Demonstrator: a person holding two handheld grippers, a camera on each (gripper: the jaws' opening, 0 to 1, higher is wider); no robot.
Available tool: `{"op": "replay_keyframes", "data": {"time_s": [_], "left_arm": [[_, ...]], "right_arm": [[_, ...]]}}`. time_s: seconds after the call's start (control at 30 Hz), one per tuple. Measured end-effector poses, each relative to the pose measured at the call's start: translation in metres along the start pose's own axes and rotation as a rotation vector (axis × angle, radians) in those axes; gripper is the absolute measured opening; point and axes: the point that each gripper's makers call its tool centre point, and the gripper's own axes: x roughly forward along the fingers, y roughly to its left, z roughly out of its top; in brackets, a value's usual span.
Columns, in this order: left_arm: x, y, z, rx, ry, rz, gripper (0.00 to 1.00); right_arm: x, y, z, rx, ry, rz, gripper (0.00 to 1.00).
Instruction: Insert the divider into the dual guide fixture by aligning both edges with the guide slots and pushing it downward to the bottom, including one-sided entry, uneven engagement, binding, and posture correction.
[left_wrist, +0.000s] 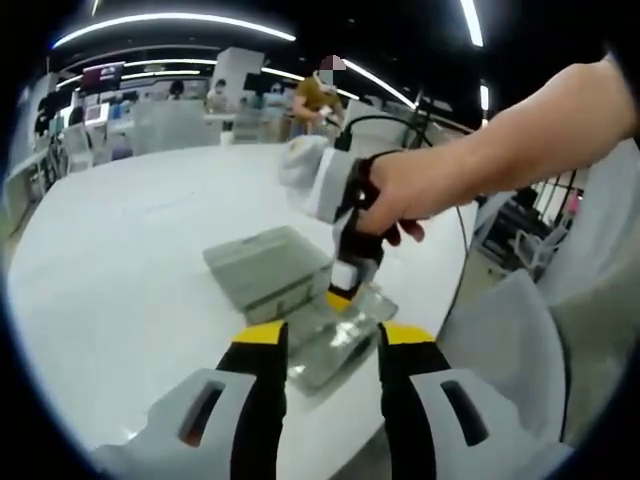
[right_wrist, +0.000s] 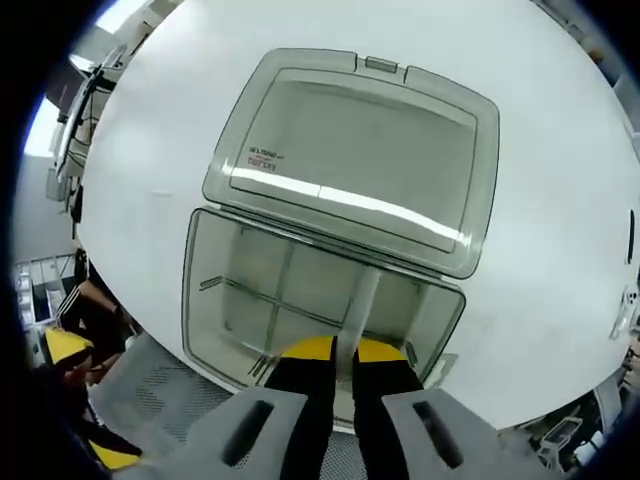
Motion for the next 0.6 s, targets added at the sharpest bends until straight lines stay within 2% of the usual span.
{"op": "replay_keyframes", "data": {"time_s": [0.6], "left_arm": [[0.0007, -0.0011, -0.0002, -0.001, 0.0, -0.002, 0.33]], "right_arm": [[0.0048, -0.0007, 0.0004, 0.015, 0.002, -0.004, 0.0]]}}
